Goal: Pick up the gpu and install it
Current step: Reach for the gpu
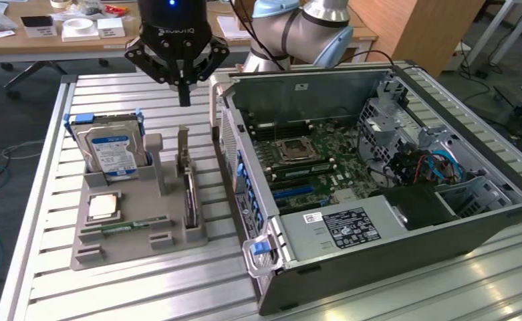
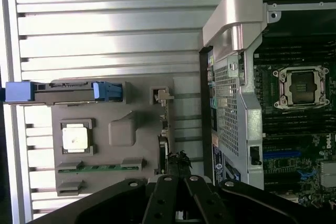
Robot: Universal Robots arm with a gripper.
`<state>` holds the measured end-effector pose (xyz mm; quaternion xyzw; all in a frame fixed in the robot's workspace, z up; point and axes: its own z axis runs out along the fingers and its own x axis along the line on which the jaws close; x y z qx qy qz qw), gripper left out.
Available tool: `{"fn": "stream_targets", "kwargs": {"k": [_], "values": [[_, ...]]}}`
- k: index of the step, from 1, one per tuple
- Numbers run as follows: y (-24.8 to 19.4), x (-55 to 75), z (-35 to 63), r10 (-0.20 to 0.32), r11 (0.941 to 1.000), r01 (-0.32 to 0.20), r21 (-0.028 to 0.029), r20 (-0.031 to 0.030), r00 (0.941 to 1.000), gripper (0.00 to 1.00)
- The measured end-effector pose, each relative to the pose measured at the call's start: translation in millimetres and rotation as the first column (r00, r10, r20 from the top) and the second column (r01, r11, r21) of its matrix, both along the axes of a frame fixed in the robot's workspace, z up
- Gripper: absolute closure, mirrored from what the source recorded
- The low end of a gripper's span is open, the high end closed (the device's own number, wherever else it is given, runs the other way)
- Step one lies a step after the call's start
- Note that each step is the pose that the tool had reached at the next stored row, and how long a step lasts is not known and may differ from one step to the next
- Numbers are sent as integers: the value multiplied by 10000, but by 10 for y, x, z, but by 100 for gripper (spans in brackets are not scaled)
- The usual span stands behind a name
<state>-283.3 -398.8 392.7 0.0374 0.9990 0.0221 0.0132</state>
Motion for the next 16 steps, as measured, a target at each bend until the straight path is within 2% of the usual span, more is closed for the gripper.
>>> {"fn": "stream_targets", "kwargs": {"k": [8, 16], "values": [[-5, -108, -3, 2, 10000, -2, 1, 1, 10000, 89], [-116, -114, -4, 0, 10000, 0, 1, 0, 10000, 89]]}}
